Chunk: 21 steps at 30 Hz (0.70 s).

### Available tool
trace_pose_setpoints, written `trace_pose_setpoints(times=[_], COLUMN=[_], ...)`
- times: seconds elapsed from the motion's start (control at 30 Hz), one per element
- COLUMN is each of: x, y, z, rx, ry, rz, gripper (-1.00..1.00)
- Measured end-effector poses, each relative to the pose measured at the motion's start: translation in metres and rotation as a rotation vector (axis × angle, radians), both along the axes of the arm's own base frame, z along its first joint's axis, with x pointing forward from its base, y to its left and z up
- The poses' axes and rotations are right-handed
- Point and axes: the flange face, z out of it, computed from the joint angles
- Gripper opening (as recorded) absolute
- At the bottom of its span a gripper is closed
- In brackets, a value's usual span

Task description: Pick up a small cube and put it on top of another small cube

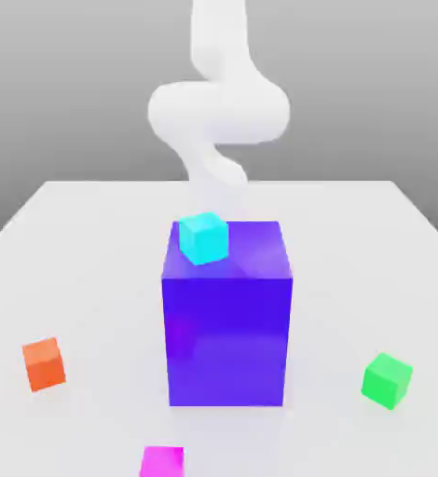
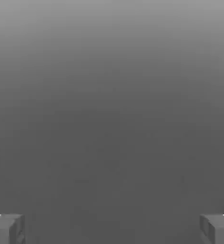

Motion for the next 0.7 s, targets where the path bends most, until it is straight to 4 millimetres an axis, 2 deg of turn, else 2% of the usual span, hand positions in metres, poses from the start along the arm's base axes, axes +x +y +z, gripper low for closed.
trace_pose_setpoints(times=[0.17,0.37,0.53,0.7], x=[0.047,0.092,0.121,0.141], y=[-0.009,-0.013,-0.014,-0.014], z=[-0.052,-0.122,-0.183,-0.246], rx=[-0.027,-0.063,-0.099,-0.144], ry=[0.094,0.185,0.249,0.305], rz=[0.175,0.369,0.523,0.668], gripper=[0.00,0.00,0.00,0.00])
